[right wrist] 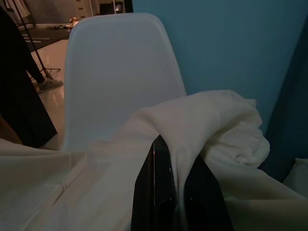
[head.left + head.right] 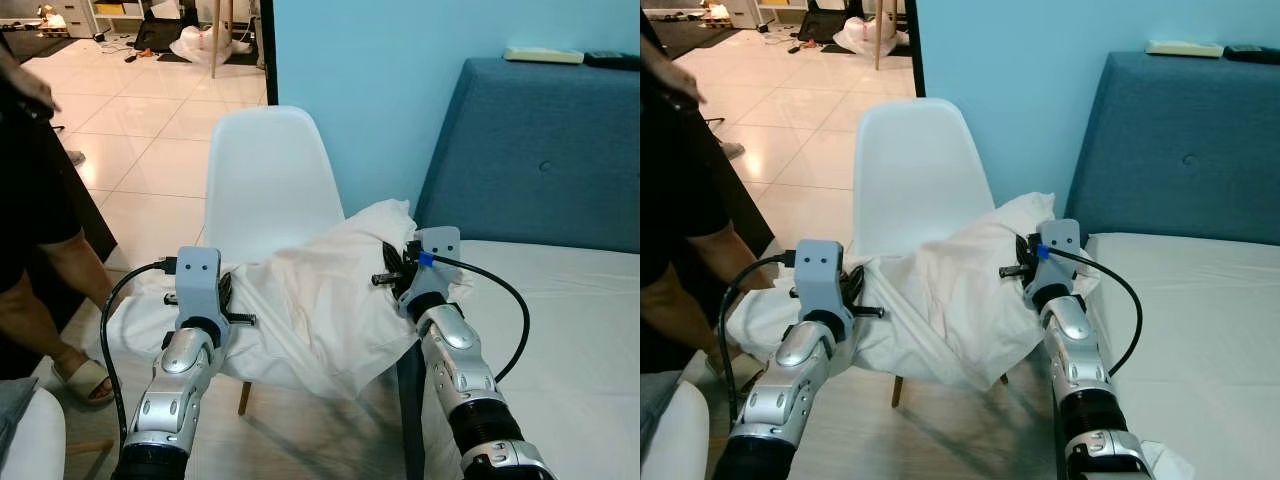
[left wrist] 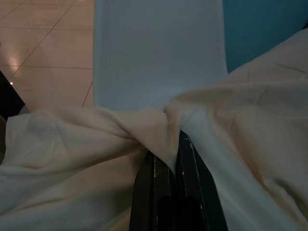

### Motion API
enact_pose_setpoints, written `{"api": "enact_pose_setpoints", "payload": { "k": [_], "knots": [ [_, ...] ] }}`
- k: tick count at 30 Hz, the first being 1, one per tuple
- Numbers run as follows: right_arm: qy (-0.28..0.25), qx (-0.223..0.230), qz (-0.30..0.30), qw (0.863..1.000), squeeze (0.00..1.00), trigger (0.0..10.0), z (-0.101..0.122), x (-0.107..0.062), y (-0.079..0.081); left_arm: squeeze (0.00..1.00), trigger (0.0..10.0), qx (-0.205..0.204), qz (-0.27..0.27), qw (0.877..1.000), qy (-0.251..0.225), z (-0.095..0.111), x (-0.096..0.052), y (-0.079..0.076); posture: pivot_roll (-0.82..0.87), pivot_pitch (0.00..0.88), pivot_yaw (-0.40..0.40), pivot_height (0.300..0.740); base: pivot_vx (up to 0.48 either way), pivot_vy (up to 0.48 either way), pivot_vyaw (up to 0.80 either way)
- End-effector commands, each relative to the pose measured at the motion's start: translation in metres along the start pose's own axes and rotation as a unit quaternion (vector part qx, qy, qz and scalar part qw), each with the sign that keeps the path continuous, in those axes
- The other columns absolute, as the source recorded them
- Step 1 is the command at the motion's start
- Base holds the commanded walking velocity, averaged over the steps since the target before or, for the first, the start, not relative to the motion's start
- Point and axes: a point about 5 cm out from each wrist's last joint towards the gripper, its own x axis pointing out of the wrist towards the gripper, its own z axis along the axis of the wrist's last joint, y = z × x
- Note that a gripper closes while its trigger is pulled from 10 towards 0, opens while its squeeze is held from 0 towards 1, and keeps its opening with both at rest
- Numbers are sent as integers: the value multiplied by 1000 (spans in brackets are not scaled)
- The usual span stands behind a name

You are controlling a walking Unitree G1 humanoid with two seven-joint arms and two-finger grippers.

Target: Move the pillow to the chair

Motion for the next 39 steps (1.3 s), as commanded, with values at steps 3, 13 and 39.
{"api": "enact_pose_setpoints", "payload": {
  "k": [3, 13, 39],
  "knots": [
    [-20, -8, 28, 999, 0, 10000, 9, 6, 12, 0, 10000, 0, -10, 999, -35, 12, 1, -6, 39, 84, -3, 740, 0, 0, 0],
    [-20, -7, 31, 999, 0, 10000, 8, 7, 13, 0, 10000, -15, -11, 999, -44, 14, 0, -5, 39, 83, -3, 740, 269, 0, 0],
    [-21, -6, 32, 999, 0, 10000, 8, 6, 12, 0, 10000, -26, -17, 998, -55, 17, 0, -5, 39, 80, 0, 740, 333, 0, 0]
  ]
}}
